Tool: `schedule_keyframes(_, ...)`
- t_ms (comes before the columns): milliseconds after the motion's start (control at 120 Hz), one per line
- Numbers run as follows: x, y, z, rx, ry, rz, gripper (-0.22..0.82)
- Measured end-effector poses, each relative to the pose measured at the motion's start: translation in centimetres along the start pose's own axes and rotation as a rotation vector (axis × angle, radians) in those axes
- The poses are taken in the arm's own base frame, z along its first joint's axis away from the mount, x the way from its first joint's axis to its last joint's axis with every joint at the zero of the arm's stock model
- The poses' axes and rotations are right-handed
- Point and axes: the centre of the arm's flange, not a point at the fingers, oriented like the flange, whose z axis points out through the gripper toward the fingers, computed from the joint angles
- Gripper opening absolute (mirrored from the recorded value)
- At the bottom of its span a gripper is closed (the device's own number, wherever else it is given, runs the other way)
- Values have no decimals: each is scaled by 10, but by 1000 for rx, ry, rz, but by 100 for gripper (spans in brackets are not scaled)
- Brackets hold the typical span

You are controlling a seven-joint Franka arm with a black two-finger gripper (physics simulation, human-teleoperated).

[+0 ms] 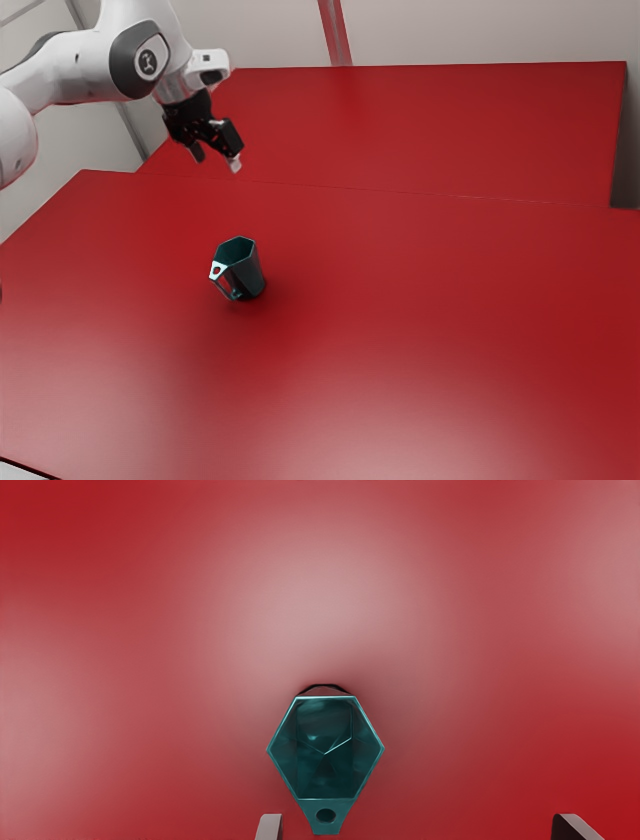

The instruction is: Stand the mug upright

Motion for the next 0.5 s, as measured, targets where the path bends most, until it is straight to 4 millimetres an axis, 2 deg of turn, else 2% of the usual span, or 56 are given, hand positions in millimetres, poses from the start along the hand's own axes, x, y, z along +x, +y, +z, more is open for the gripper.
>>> schedule_keyframes(75, -1, 0, -16, 5, -11, 3, 59)
schedule_keyframes(183, -4, 3, -25, 3, -34, 6, 60)
schedule_keyframes(500, -11, 4, -25, -10, -81, 2, 60)
